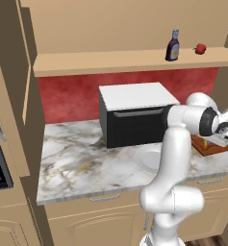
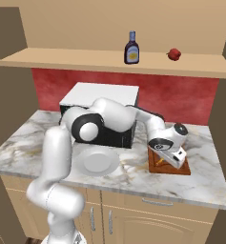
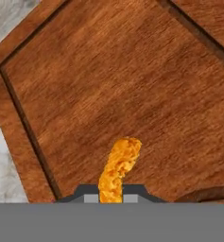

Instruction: Pick the shrimp from the plate and place it on the cutting board. Then pick the condiment bottle from the cabinet and place it next to the cutting board.

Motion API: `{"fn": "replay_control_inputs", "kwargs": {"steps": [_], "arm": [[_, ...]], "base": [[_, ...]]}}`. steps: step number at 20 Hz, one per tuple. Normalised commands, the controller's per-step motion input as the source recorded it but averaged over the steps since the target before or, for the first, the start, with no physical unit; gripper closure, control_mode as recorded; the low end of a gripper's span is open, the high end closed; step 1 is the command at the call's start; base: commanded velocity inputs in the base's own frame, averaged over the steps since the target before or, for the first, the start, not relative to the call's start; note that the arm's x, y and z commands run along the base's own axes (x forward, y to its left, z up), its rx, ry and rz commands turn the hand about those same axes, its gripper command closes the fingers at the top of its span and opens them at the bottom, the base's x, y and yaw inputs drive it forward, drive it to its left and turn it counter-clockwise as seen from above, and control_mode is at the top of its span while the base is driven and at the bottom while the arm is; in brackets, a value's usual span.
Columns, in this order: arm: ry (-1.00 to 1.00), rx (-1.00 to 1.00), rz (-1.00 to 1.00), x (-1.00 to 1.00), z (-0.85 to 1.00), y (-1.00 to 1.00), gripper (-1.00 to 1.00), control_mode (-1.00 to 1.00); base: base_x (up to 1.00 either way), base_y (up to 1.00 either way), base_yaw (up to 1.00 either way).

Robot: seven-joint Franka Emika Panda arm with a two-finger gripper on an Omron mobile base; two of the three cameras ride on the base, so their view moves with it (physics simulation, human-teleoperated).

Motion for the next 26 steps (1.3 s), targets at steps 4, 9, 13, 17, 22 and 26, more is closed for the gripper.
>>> {"fn": "replay_control_inputs", "kwargs": {"steps": [4,9,13,17,22,26], "arm": [[-0.06,0.03,0.01,0.32,-0.23,-0.18,-1.00,-1.00],[0.00,0.02,0.02,0.04,0.45,-0.11,-1.00,-1.00],[-0.03,-0.01,0.00,-0.10,0.90,0.04,-1.00,-1.00],[-0.09,-0.08,0.00,-0.31,0.98,0.27,-1.00,-1.00],[-0.08,-0.12,0.00,-0.42,0.93,0.41,-1.00,-1.00],[-0.04,-0.16,0.00,-0.50,0.45,0.72,-1.00,-1.00]], "base": [[0.00,0.00,0.00],[0.00,0.00,0.00],[0.00,0.00,0.00],[0.00,0.00,0.00],[0.00,0.00,0.00],[0.00,0.00,0.00]]}}
